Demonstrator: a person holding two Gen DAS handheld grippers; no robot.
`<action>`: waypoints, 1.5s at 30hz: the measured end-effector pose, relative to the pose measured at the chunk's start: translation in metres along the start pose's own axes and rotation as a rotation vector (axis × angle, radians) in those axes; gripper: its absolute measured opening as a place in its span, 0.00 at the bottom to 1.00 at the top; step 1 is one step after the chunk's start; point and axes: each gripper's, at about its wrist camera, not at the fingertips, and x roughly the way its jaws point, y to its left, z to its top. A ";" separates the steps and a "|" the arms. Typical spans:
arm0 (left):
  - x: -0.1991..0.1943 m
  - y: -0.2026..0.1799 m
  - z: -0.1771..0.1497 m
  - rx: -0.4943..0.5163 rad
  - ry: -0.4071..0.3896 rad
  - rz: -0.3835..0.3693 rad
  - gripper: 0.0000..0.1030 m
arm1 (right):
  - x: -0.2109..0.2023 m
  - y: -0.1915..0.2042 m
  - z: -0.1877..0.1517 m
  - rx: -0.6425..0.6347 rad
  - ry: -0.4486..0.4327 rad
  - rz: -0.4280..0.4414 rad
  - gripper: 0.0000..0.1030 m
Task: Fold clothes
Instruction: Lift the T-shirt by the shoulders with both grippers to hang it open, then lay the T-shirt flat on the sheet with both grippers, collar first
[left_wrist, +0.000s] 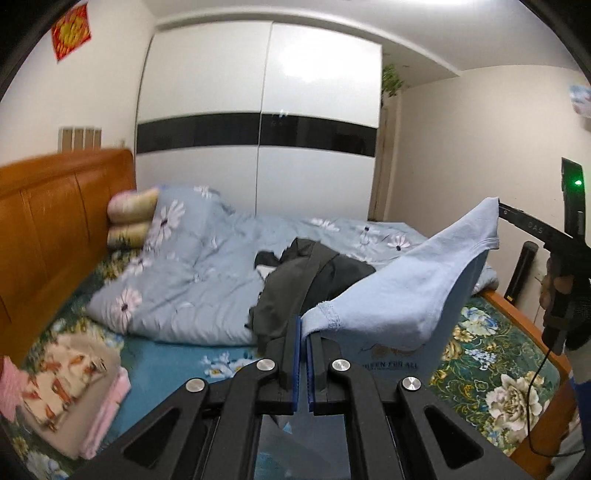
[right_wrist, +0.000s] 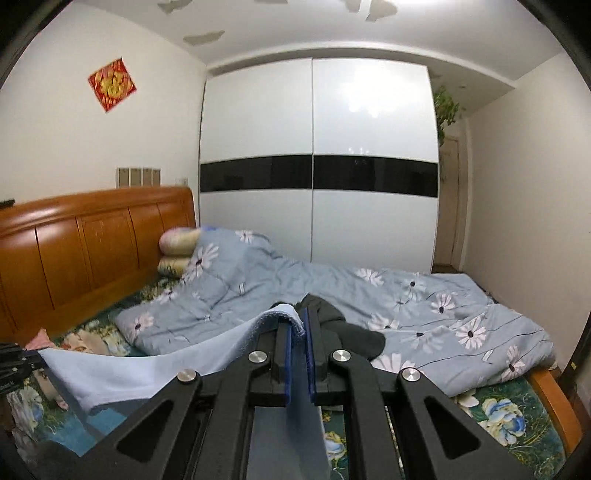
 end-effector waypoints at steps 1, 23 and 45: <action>-0.007 -0.004 -0.001 0.013 -0.007 0.002 0.03 | -0.008 -0.003 -0.001 0.002 -0.007 -0.005 0.06; -0.095 -0.051 0.058 0.113 -0.019 -0.079 0.03 | -0.142 -0.044 0.057 -0.058 -0.142 0.058 0.06; 0.275 0.054 -0.140 -0.334 0.701 -0.044 0.03 | 0.224 -0.079 -0.222 0.315 0.760 0.014 0.06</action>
